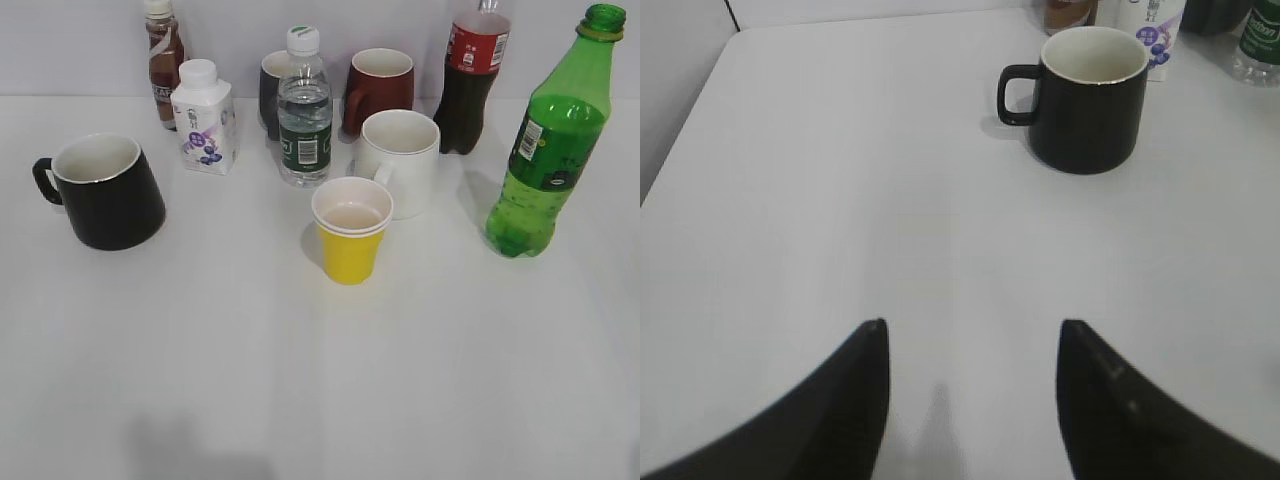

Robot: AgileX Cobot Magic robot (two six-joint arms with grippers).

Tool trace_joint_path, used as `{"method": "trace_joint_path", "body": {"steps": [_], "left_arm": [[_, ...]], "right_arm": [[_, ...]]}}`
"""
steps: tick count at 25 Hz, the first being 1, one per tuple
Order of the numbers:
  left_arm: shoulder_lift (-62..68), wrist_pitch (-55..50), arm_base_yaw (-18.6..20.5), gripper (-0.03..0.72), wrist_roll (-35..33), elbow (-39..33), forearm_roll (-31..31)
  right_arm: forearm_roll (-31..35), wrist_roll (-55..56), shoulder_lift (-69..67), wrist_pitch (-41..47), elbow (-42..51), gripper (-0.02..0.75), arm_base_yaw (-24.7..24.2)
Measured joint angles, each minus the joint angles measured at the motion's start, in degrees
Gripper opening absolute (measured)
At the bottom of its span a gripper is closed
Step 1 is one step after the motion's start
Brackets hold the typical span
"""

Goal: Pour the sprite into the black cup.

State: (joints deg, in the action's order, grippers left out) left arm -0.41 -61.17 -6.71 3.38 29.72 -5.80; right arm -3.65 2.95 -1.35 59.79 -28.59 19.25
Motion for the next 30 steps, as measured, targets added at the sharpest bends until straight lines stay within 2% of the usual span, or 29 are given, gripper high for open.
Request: {"method": "trace_joint_path", "body": {"steps": [7, 9, 30], "left_arm": [[0.0, 0.0, 0.0, 0.412, 0.0, 0.0, 0.0], [0.0, 0.0, 0.0, 0.412, 0.0, 0.0, 0.0], [-0.02, 0.04, 0.0, 0.308, 0.0, 0.0, -0.01]], "right_arm": [[-0.05, 0.06, 0.0, -0.11, 0.0, 0.502, -11.75], [-0.12, 0.06, 0.0, -0.11, 0.0, 0.502, -13.39], [-0.12, 0.06, 1.83, -0.17, 0.0, 0.501, -13.84]]}}
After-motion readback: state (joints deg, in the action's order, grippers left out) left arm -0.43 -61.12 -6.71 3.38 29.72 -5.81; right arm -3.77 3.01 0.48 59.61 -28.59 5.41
